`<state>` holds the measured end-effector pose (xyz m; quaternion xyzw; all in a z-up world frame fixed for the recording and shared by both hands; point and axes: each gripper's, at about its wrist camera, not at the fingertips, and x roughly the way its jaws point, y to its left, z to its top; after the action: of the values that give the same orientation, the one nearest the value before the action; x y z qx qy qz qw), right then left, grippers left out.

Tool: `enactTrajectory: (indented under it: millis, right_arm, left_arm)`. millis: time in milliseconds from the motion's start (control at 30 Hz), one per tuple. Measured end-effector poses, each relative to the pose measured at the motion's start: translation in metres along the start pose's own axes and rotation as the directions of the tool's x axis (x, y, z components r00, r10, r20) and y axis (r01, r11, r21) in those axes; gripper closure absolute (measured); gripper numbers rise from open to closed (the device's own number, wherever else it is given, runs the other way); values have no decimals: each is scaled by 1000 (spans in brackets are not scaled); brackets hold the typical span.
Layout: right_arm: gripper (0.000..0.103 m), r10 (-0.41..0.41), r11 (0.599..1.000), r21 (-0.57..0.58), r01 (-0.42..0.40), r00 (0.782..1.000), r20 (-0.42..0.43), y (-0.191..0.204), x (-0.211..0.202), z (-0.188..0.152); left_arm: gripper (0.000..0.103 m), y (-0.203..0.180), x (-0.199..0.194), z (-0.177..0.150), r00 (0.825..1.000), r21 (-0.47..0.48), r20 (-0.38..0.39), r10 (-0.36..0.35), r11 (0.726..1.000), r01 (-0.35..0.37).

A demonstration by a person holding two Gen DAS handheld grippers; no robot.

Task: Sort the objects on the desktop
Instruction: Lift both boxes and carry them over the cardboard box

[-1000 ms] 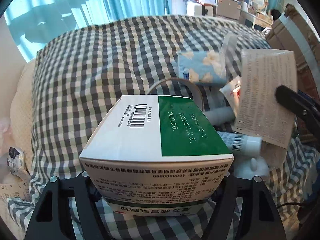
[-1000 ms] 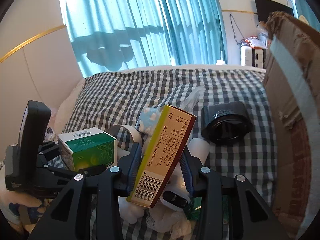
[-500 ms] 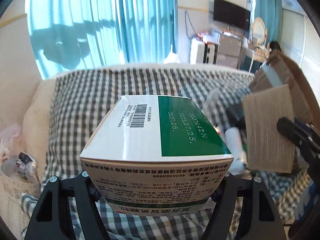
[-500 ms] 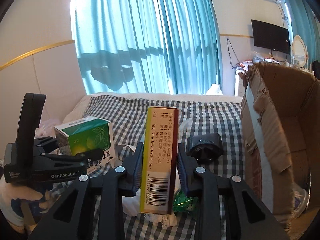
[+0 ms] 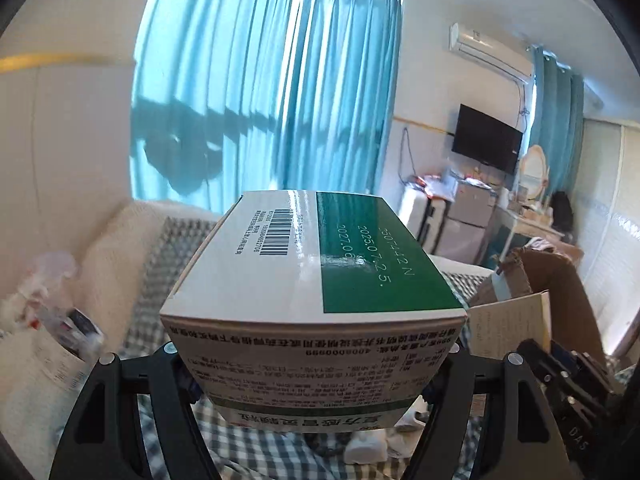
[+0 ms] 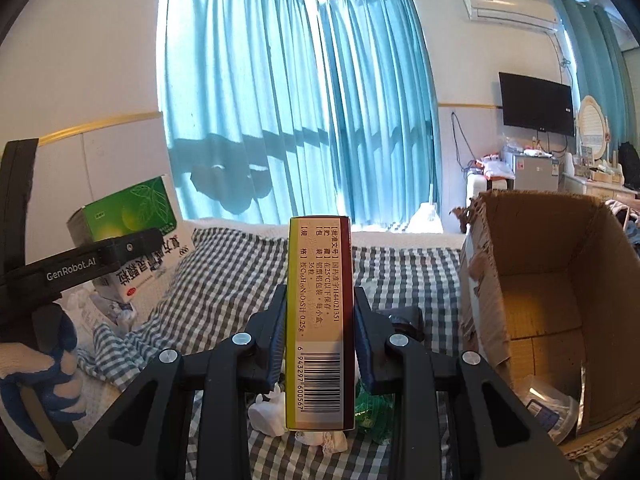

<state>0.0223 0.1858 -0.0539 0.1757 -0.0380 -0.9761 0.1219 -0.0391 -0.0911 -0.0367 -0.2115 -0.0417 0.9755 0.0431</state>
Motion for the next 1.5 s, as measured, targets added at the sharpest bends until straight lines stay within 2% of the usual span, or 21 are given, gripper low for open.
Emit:
enactTrajectory:
  millis: [133,267,400,633,1033,1167,1500]
  right_arm:
    - [74,-2,1000,-8,2,999,49,2,-20,9]
    - [74,0,1000,-13,1,996,88,5,-38,18]
    - [74,3,1000,-25,0,992,124,8,-56,23]
    - [74,-23,999,-25,28,985,173,6,-83,31]
    - [74,-101,995,17,99,969,224,-20,-111,39]
    - [74,-138,990,30,135,961,239,-34,-119,40]
    - [74,-216,976,66,206,945,247,-65,-129,42]
  left_arm:
    - [27,-4,-19,8,999,-4,43,-12,1000,13]
    - [27,-15,-32,15,996,23,92,0,1000,-2]
    - [27,-20,-48,16,989,7,148,11,1000,-13]
    - [27,-46,-63,17,982,74,190,-1,997,-13]
    - [26,-95,-69,21,979,131,182,-91,989,68]
    - [26,-109,-61,22,982,145,171,-80,988,55]
    - [26,-145,-49,25,975,170,148,-166,975,140]
